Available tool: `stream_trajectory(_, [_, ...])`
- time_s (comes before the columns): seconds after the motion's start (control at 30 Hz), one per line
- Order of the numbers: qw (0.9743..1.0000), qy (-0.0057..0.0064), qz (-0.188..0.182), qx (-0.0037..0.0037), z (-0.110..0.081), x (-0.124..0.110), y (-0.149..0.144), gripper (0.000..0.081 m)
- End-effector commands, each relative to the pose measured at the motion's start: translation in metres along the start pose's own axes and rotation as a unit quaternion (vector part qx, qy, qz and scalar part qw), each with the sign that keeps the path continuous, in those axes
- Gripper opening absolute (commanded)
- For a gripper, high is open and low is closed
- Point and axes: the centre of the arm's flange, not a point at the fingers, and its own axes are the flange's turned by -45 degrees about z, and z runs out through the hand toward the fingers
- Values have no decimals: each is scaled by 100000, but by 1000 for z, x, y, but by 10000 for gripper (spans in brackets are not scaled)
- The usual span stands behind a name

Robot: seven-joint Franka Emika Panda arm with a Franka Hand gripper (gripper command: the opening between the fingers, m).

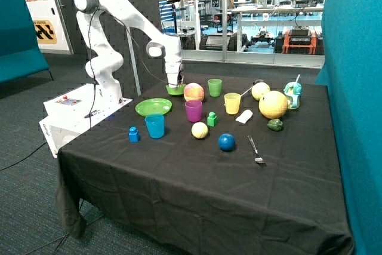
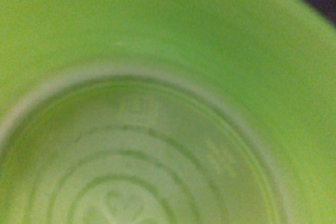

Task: Place the bowl on the plate and the cup in the bowl matching the color

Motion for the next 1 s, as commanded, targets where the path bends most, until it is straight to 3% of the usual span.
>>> stream_trajectory(0.0, [99991, -278, -1304, -30, -38, 28, 8, 0])
stream_trajectory(0.23, [99993, -278, -1115, -30, -52, 23, 18, 0])
stream_trajectory(0.57, [99998, -278, 552, -35, -68, -12, 51, 0])
stream_trajectory(0.97, [99719, -274, 7480, -54, -73, -68, 119, 0])
